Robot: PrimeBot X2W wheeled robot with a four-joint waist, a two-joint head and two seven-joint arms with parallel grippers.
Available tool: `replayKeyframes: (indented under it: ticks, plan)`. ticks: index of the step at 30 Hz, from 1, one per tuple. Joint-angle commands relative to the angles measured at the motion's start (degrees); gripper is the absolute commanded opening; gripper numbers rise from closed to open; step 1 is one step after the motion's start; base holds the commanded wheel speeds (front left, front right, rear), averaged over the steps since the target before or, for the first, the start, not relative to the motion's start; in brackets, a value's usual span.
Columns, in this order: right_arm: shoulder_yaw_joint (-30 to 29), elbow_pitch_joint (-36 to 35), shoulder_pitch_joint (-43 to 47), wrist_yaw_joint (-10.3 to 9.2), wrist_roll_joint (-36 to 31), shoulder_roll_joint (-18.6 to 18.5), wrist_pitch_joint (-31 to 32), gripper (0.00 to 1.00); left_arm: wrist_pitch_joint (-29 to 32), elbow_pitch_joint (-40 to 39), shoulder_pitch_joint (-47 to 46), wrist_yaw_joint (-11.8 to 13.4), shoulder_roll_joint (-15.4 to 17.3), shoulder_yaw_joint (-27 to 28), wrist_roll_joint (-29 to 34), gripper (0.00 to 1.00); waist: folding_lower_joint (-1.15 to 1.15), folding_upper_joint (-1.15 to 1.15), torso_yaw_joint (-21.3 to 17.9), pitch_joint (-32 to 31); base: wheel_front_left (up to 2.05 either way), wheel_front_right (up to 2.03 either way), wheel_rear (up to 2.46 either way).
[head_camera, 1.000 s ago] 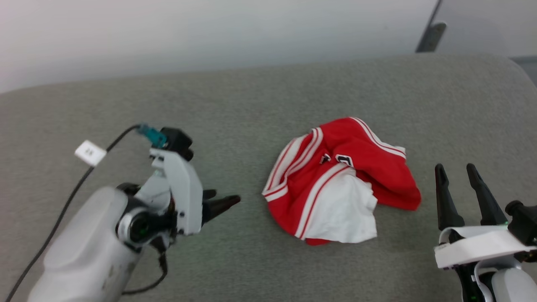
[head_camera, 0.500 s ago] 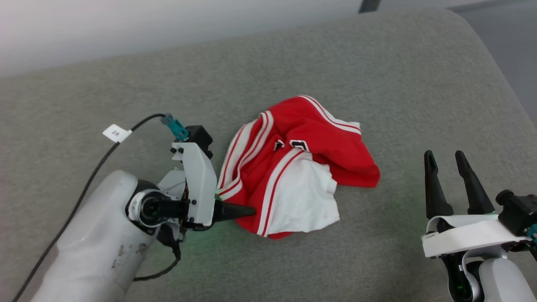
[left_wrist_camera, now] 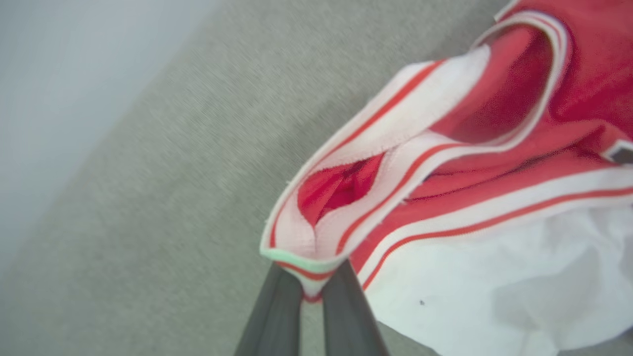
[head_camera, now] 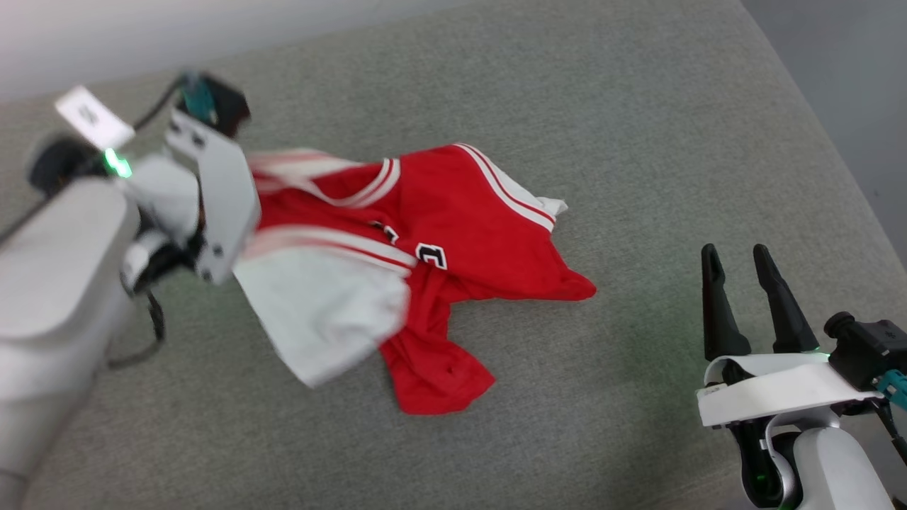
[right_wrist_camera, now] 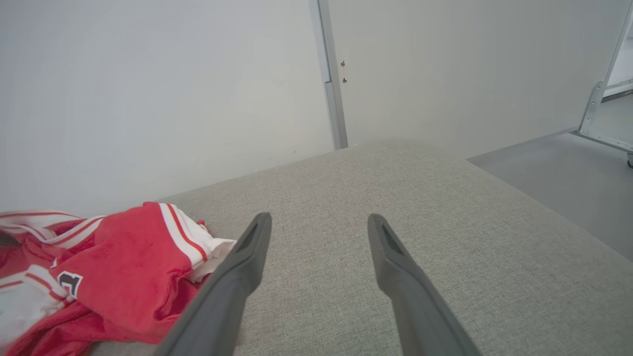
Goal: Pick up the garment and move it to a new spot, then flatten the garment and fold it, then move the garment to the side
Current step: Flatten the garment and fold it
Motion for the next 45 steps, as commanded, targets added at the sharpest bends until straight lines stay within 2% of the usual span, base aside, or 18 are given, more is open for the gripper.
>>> replayKeyframes:
  ticks: [1, 3, 7, 10, 11, 12, 13, 20, 27, 30, 37, 38, 39, 40, 41, 45]
  plan:
    - [0.4, 0.01, -0.66, -0.08, 0.5, 0.19, -0.28, 1.0, -2.22, 1.03, -2.42, -0.21, 0.32, -1.23, 2.1, 0.0, 0.0, 0.0, -1.11, 0.93, 0.0, 0.0, 0.0]
    - [0.65, 0.01, -0.77, -0.08, 0.7, 0.29, -0.28, 1.0, -5.34, 2.6, -6.14, -0.23, 0.93, -4.34, 5.97, 0.0, 0.0, 0.0, -1.65, 1.32, 0.0, 0.0, 0.0]
    - [0.86, -0.16, -1.13, -0.08, 1.0, 0.46, -0.28, 1.0, -10.17, 7.12, -11.41, -0.19, 0.58, -9.28, 8.88, 0.0, 0.0, 0.0, -2.3, 1.93, 0.0, 0.0, 0.0]
    - [0.71, -0.17, -1.29, -0.08, 1.11, 0.51, -0.28, 1.0, -13.04, 12.18, -11.96, -0.2, -1.53, -10.02, 6.74, 0.0, 0.0, 0.0, -2.35, 2.15, 0.0, 0.0, 0.0]
    - [0.61, -0.11, -1.28, -0.08, 1.08, 0.52, -0.28, 1.0, -13.8, 13.79, -12.02, -0.2, -1.77, -10.36, 6.18, 0.15, 0.0, 0.0, -2.26, 2.18, 0.0, 0.0, 0.0]
    - [0.47, -0.05, -1.26, -0.08, 1.0, 0.53, -0.28, 1.0, -14.23, 15.27, -11.97, -0.2, -2.01, -10.92, 5.56, 0.52, 0.0, 0.0, -2.06, 2.13, 0.0, 0.0, 0.0]
    - [0.21, 0.0, -1.18, -0.08, 0.95, 0.55, -0.28, 1.0, -14.43, 16.48, -11.62, -0.2, -2.62, -11.29, 4.69, 1.0, 0.0, 0.0, -1.68, 1.95, 0.0, 0.0, 0.0]
    - [-0.32, -0.04, 0.26, -0.08, -0.01, 0.54, -0.29, 1.0, -11.67, 19.46, -10.45, -0.21, -3.1, -11.77, -2.67, 1.0, 0.0, 0.0, 2.32, 0.12, 0.0, 0.0, 0.0]
    - [0.81, -0.2, -0.49, -0.08, -0.1, 0.54, -0.28, 1.0, 3.47, 16.57, -8.53, -0.21, -2.77, -8.81, -16.43, 1.0, 0.0, 0.0, 3.95, -0.27, 0.0, 0.0, 0.0]
    - [1.1, -0.3, -0.69, -0.08, 0.23, 0.56, -0.28, 1.0, 6.64, 15.37, -7.47, -0.01, -3.06, -7.59, -19.8, 1.0, 0.0, 0.0, 3.9, 0.09, 0.0, 0.0, 0.0]
    - [0.77, -0.33, -1.27, -0.08, 1.29, 0.56, -0.28, 1.0, 10.67, 12.47, -3.18, 3.44, -3.62, -3.57, -27.87, 1.0, 0.0, 0.0, 2.26, 2.34, 0.0, 0.0, 0.0]
    - [0.57, -0.35, -1.27, -0.08, 1.29, 0.55, -0.28, 1.0, 10.91, 12.27, -2.51, 3.78, -3.77, -3.29, -28.66, 0.87, 0.0, 0.0, 2.04, 2.55, 0.0, 0.0, 0.0]
    - [0.44, -0.34, -1.32, -0.08, 1.28, 0.55, -0.28, 1.0, 11.21, 11.91, -1.98, 3.85, -3.74, -3.22, -29.08, 0.49, 0.0, 0.0, 1.85, 2.73, 0.0, 0.0, 0.0]
    - [0.31, -0.39, -1.3, -0.08, 1.26, 0.56, -0.28, 1.0, 11.3, 11.64, -1.52, 3.84, -3.7, -3.22, -29.38, 0.33, 0.0, 0.0, 1.74, 2.83, 0.0, 0.0, 0.0]
    - [0.24, -0.41, -1.24, -0.08, 1.24, 0.56, -0.28, 1.0, 11.21, 11.41, -1.2, 3.95, -3.63, -3.16, -29.6, 0.02, 0.0, 0.0, 1.67, 2.89, 0.0, 0.0, 0.0]
    - [-0.63, -0.29, -0.9, -0.08, 0.6, 0.56, -0.28, 1.0, 11.14, 10.34, -1.13, 4.03, -2.36, -3.0, -29.08, 0.0, 0.0, 0.0, 2.32, 2.32, 0.0, 0.0, 0.0]
